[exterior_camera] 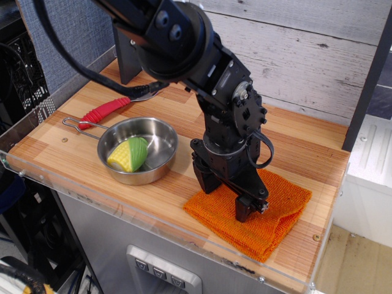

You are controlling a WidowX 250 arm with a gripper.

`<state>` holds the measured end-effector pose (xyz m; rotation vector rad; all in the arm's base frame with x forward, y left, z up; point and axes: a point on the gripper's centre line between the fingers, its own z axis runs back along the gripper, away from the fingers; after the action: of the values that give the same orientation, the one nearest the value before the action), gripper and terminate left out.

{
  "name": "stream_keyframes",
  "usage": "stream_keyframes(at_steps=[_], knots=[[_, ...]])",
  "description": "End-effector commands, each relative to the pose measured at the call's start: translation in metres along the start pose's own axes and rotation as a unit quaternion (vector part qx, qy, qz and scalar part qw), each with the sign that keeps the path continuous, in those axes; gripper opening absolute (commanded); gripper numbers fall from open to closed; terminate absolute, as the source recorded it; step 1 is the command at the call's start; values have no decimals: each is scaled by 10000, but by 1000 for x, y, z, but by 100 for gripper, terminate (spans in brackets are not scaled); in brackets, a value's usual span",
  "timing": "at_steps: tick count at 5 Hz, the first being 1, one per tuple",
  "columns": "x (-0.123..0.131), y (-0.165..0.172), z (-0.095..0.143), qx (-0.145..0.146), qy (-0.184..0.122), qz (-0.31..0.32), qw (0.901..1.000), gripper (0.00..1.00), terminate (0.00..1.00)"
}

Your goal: Move the towel bottom right of table

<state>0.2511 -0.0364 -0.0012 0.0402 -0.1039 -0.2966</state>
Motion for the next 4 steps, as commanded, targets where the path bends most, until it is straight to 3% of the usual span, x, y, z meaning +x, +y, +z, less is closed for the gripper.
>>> stream_keyframes(at_steps=[1,2,3,4], knots=[[-69,-1,-13,-37,1122,44,9937,100,0],[-50,5,9,50,961,272,9950,100,0],[-21,12,45,34,678,517,9964,100,0],[5,23,88,-82,197,721,9972,100,0]])
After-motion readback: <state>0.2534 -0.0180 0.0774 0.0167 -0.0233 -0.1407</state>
